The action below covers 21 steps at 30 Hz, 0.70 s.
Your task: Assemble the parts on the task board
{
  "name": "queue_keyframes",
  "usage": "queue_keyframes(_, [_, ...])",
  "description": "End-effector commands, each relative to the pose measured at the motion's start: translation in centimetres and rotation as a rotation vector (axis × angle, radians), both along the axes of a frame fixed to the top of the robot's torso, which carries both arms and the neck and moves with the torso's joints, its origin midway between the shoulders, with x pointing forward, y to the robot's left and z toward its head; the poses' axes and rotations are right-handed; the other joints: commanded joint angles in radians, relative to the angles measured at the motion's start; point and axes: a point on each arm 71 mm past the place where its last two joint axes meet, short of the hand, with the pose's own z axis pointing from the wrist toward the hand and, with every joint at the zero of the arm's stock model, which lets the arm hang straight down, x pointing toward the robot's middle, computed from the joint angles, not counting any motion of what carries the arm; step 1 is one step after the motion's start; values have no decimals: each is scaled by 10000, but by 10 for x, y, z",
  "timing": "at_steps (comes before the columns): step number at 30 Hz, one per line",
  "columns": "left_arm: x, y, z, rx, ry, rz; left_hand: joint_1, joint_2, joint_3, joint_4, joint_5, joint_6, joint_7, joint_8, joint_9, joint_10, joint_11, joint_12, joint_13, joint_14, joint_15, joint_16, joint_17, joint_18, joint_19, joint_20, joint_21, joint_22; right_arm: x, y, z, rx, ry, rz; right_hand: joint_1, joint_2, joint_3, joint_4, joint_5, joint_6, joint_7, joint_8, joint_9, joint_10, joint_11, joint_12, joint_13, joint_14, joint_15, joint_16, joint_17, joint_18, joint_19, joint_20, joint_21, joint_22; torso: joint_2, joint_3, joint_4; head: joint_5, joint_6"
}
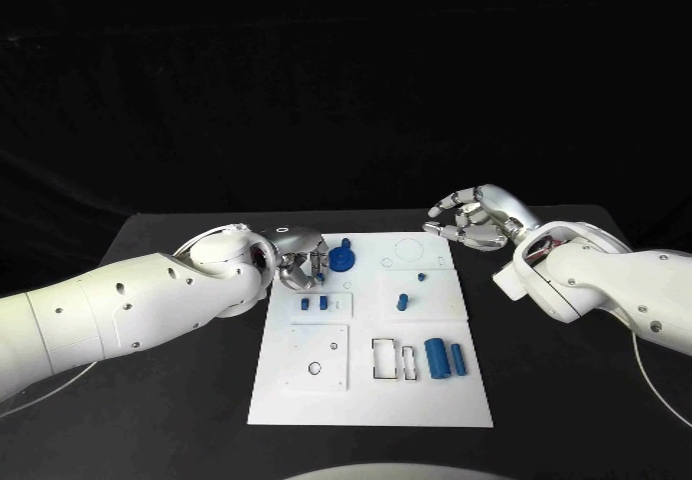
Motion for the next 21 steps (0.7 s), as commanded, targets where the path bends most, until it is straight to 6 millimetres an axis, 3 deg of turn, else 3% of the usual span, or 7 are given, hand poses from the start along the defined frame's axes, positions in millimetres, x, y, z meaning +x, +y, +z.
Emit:
queue_keyframes(1, [0, 0, -2, 181, 225, 6, -112, -5, -69, -7, -54, 61, -8, -44, 15, 70, -24, -36, 2, 4, -39, -11, -9, -176, 42, 24, 32, -9, -1, 1, 0, -75, -93, 98, 93, -2, 36, 14, 44, -48, -3, 39, -12, -10, -27, -25, 1, 545, -49, -34, 584, 95, -103, -2, -49, 931, 5, -7, 1, -15, -12])
queue_keyframes(21, [-1, -2, -3, 230, 335, -9, -113, -1, -69, -9, -64, 70, -12, -47, 18, 80, -29, -44, 4, -2, -41, -19, -31, -178, 45, 21, 37, 2, -1, 2, 0, -81, -102, 111, 93, -12, 41, 25, 51, -53, -5, 50, -20, -12, -29, -31, -10, 543, -52, -42, 575, 99, -110, -4, -68, 921, -5, -8, 1, 11, -35])
